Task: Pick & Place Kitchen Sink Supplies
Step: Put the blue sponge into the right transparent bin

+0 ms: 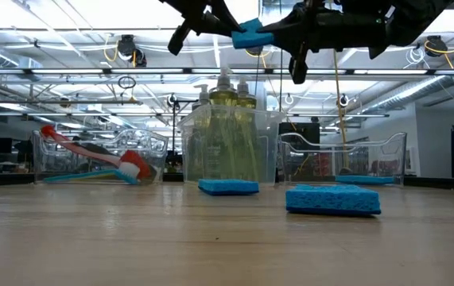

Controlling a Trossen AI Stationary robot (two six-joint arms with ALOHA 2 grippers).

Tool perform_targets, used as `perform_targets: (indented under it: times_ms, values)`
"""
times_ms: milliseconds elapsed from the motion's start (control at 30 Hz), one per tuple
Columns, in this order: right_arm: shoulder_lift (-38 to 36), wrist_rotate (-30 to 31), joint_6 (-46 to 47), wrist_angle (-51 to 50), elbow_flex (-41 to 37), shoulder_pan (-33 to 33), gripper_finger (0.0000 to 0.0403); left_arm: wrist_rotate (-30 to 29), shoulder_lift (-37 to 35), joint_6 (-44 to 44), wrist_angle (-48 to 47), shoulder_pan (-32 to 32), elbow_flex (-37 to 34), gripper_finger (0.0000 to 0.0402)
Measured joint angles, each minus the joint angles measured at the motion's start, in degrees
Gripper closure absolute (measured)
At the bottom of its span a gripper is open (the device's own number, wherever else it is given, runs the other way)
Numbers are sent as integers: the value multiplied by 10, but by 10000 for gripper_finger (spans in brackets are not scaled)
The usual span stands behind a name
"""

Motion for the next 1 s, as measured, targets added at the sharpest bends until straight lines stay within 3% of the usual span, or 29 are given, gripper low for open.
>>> perform_targets:
  times_ms: [300,700,1000]
  values:
    - [-2,-3,9,-8,0,0,399,1,0,6,0,-3,0,383]
    - [-91,4,-17,-129,0,-28,402,27,-15,60,0,-19,0,232]
    - [-205,133,-88,-360,0,-82,402,68,-76,102,-64,-41,0,143]
